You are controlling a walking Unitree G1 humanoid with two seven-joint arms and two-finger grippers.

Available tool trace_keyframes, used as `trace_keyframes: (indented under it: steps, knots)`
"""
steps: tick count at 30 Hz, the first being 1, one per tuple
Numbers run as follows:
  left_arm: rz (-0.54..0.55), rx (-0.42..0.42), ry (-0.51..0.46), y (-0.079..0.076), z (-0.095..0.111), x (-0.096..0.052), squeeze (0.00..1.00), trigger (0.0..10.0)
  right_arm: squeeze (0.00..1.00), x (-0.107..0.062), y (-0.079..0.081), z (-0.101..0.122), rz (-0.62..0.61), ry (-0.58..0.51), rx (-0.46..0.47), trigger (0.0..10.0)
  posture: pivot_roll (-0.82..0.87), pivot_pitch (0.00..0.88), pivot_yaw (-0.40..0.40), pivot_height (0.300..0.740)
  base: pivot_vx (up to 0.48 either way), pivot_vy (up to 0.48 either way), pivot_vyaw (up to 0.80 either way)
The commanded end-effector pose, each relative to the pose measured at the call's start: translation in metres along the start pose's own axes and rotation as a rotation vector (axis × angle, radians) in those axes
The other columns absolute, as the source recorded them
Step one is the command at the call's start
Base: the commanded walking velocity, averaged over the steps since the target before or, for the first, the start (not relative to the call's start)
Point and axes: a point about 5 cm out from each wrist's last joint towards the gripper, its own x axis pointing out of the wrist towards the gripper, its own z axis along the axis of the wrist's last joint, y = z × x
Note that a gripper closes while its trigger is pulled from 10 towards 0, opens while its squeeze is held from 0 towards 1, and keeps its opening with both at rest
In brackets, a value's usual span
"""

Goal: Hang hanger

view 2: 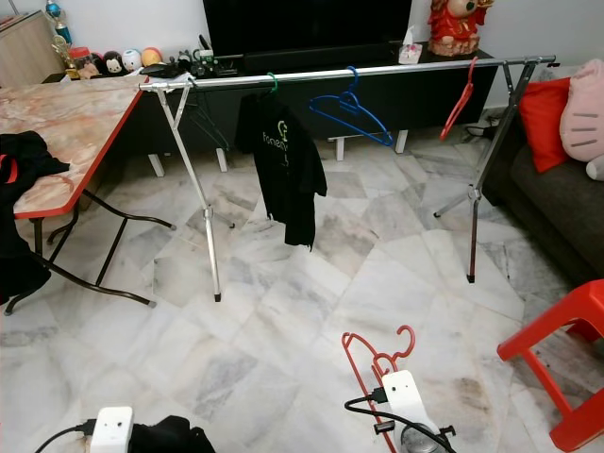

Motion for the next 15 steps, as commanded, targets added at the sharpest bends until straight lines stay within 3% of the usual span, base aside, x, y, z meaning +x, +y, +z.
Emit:
trace_keyframes:
  steps: [1,15]
  knots:
    - [0.002,0.003,0.018,0.003,-0.003,-0.001,0.0,10.0,0.0,0.0,0.004,0.0,0.022,-0.002,0.065,10.0,-0.07,0.0,0.057,0.74,0.0,0.0,0.0]
    - [-0.008,0.013,0.034,0.002,-0.004,0.0,0.0,10.0,0.0,-0.003,0.007,-0.019,0.048,0.042,0.056,10.0,-0.08,0.0,0.061,0.74,0.0,0.0,0.0]
